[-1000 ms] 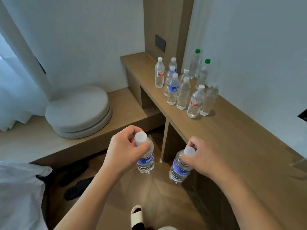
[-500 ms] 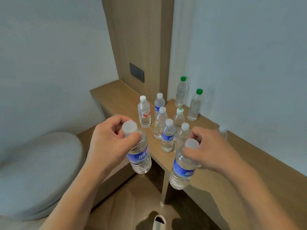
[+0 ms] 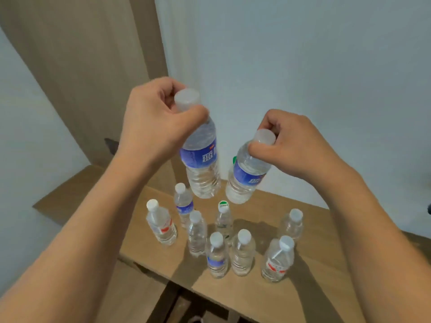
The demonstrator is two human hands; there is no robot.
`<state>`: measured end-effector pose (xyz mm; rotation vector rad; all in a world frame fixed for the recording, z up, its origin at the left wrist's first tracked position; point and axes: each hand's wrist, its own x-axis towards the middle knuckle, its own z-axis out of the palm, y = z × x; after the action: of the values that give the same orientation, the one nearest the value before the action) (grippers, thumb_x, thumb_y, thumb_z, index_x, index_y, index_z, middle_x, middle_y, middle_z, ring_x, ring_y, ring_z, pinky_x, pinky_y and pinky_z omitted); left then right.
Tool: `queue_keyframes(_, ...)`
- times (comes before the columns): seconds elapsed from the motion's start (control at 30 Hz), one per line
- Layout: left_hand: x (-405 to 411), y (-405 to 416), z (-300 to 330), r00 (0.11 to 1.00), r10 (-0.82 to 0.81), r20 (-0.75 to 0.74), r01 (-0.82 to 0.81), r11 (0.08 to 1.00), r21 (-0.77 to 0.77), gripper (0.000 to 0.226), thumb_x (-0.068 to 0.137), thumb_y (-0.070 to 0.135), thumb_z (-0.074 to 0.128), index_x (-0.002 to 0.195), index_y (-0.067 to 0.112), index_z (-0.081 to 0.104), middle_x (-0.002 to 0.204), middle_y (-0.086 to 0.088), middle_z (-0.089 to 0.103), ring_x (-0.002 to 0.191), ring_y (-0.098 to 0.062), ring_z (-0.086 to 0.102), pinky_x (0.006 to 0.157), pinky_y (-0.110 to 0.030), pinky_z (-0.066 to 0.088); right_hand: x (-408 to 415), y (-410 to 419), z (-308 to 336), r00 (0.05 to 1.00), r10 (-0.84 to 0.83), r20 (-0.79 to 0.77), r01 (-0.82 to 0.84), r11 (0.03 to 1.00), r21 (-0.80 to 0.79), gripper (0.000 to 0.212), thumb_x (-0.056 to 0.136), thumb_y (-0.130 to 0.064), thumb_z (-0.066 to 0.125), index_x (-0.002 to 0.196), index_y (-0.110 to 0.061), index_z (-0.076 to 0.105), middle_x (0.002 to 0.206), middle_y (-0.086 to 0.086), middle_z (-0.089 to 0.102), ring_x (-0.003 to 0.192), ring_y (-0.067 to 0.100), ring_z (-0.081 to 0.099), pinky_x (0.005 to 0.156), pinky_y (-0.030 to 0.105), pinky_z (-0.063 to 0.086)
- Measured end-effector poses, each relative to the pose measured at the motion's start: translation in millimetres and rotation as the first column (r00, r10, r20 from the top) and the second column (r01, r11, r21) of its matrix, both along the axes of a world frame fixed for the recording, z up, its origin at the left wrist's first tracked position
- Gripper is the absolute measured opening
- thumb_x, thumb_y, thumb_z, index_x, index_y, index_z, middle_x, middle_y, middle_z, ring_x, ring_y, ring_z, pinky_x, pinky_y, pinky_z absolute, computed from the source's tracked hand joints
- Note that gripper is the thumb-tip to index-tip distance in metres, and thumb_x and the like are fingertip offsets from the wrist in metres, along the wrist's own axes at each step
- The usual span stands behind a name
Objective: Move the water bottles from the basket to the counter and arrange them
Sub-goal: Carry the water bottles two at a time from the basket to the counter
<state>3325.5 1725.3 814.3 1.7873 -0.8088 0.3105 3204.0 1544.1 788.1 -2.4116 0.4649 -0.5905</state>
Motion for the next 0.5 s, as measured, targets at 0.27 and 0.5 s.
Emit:
queue_keyframes(0.27,92,-56,-54,0.991,-0.13,0.011,0.12,0.94,0.321,0.015,0.072,0.032,0.069,0.08,0.022,0.061,0.07,0.008,0.062,0.067,-0.016,0.059,0.06,-0.033,0.049,37,-42,-71,0.934,-0.227,-0.277,0.225,0.974,-0.036,0.022,0.072,-0.036,0.069,0.081,-0.022,0.055,0.08,-0.005,0.063,0.075,0.018,0.06,0.063,0.037,0.05)
queue_keyframes(0.5,132,-91,-142,0.98,-0.192,0.041,0.103,0.682,0.724,0.026,0.072,0.044,0.062,0.076,0.025,0.045,0.071,0.005,0.056,0.069,-0.023,0.057,0.054,-0.031,0.038,54,-59,-149,0.812,-0.235,-0.534,0.252,0.967,-0.043,0.026,0.077,-0.039,0.066,0.09,-0.021,0.053,0.089,-0.001,0.063,0.082,0.021,0.06,0.067,0.037,0.052)
